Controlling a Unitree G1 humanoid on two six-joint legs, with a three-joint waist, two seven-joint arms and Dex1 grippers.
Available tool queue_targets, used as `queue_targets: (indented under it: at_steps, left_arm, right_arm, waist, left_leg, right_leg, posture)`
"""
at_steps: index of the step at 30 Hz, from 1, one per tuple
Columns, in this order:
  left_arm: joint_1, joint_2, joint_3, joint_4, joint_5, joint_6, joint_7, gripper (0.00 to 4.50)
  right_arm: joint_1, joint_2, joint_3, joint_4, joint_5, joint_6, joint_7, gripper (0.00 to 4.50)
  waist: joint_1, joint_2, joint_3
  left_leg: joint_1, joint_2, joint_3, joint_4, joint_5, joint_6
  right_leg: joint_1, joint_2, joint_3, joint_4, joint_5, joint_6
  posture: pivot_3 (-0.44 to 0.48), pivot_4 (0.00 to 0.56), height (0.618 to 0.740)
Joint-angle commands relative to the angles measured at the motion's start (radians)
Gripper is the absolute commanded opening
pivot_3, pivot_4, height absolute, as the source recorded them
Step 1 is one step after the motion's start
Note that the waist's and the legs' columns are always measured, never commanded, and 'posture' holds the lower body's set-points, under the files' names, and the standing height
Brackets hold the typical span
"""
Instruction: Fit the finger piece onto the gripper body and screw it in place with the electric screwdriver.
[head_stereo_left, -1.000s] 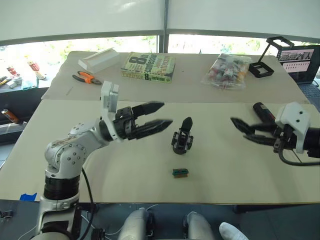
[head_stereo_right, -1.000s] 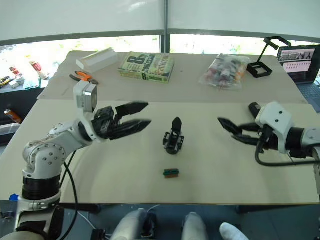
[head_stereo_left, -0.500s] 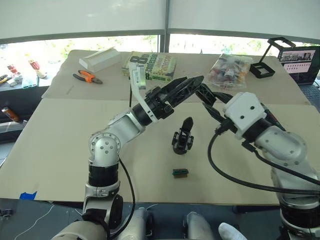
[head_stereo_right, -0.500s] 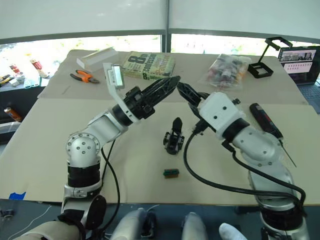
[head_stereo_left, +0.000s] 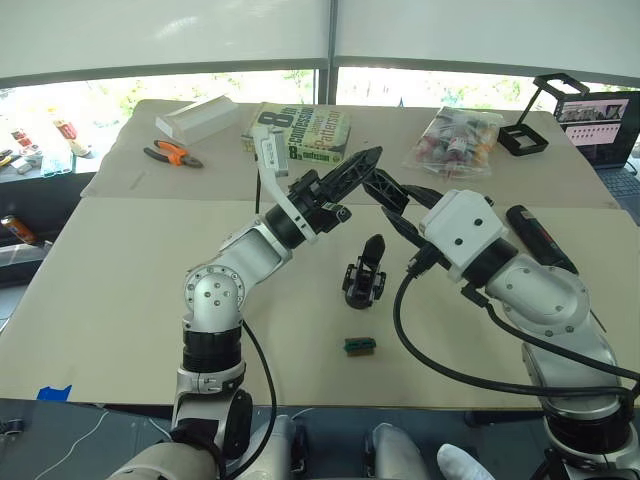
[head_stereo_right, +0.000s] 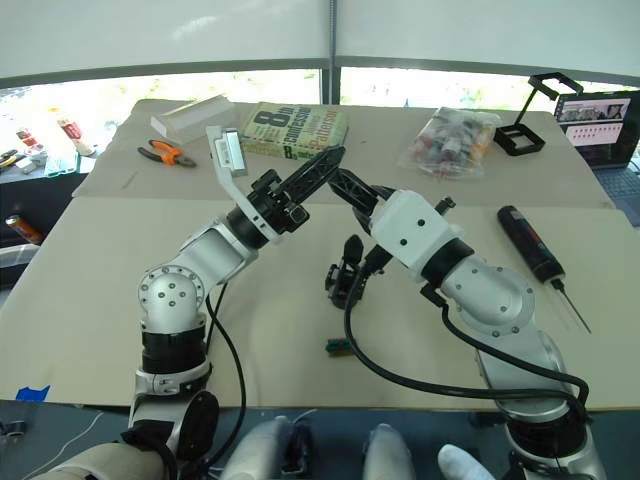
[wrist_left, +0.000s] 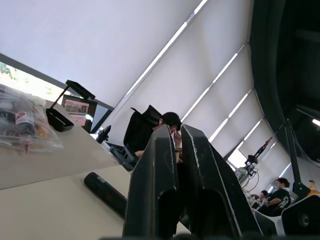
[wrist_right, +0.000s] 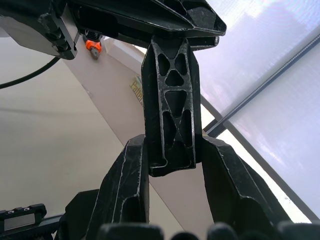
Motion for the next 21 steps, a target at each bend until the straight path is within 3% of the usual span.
queue_targets:
  at_steps: [1, 3, 6, 9, 13, 16, 19, 21]
  left_arm:
    - [-0.031, -0.033, -0.016, -0.004, -0.047, 0.006, 0.001, 0.0]
    - [-0.043, -0.038, 0.008, 0.014, -0.075, 0.009, 0.005, 0.0]
    - [-0.075, -0.015, 0.037, 0.051, -0.098, 0.015, -0.016, 0.0]
    - [-0.146, 0.12, 0.053, 0.139, -0.087, 0.054, -0.174, 0.0]
    - [-0.252, 0.364, -0.033, 0.283, 0.021, 0.078, -0.549, 0.0]
    - [-0.307, 0.45, -0.119, 0.331, 0.101, 0.06, -0.762, 0.0]
    - [-0.332, 0.511, -0.224, 0.333, 0.191, 0.031, -0.961, 0.0]
    - [-0.34, 0.513, -0.255, 0.334, 0.224, 0.019, -1.017, 0.0]
  right_arm:
    - [-0.027, 0.018, -0.009, -0.061, 0.021, -0.004, -0.002, 1.61]
    - [-0.018, 0.009, -0.023, -0.084, 0.071, 0.002, 0.044, 2.55]
    - [-0.001, -0.028, -0.064, -0.103, 0.114, -0.001, 0.093, 3.51]
    - [0.022, -0.097, -0.217, -0.097, 0.278, 0.076, 0.213, 4.46]
    - [-0.002, -0.241, -0.42, 0.001, 0.586, 0.268, 0.399, 4.46]
    - [-0.083, -0.309, -0.462, 0.077, 0.806, 0.458, 0.428, 4.46]
    - [-0.193, -0.349, -0.426, 0.157, 0.975, 0.666, 0.404, 4.46]
    - [-0.242, -0.362, -0.384, 0.183, 1.036, 0.758, 0.377, 4.46]
  waist:
    - [0.0, 0.0, 0.0]
    - [0.0, 0.0, 0.0]
    - [0.001, 0.0, 0.0]
    - [-0.001, 0.0, 0.0]
    - [-0.005, 0.0, 0.0]
    - [-0.005, 0.0, 0.0]
    - [-0.003, -0.001, 0.001]
    - [-0.002, -0.001, 0.001]
  left_leg:
    - [0.0, 0.0, 0.0, 0.0, 0.0, 0.0]
    - [0.0, 0.0, 0.0, 0.0, 0.0, 0.0]
    - [0.0, 0.0, 0.0, 0.0, 0.0, 0.0]
    - [0.0, 0.0, 0.0, 0.0, 0.0, 0.0]
    - [0.0, 0.0, 0.001, -0.002, 0.0, 0.0]
    - [0.001, 0.001, 0.001, -0.005, 0.0, -0.001]
    - [0.0, 0.001, 0.001, -0.004, 0.0, 0.0]
    - [0.0, 0.001, 0.001, -0.005, 0.0, 0.0]
  right_leg:
    - [0.0, 0.0, 0.0, 0.0, 0.0, 0.0]
    - [0.0, 0.0, 0.0, 0.0, 0.0, 0.0]
    - [0.0, 0.0, 0.0, 0.0, 0.0, 0.0]
    - [0.0, 0.001, 0.001, 0.0, 0.0, 0.0]
    - [-0.001, 0.002, 0.001, 0.0, 0.0, -0.001]
    - [-0.001, 0.003, 0.001, 0.0, 0.0, -0.001]
    - [-0.001, 0.002, 0.001, 0.0, 0.0, -0.001]
    - [-0.001, 0.002, 0.001, 0.0, 0.0, -0.002]
  posture:
    - [0.0, 0.15, 0.74]
    - [0.0, 0.15, 0.74]
    - [0.0, 0.15, 0.74]
    - [0.0, 0.15, 0.74]
    - [0.0, 0.15, 0.74]
    - [0.0, 0.15, 0.74]
    - [0.0, 0.15, 0.74]
    - [0.0, 0.15, 0.74]
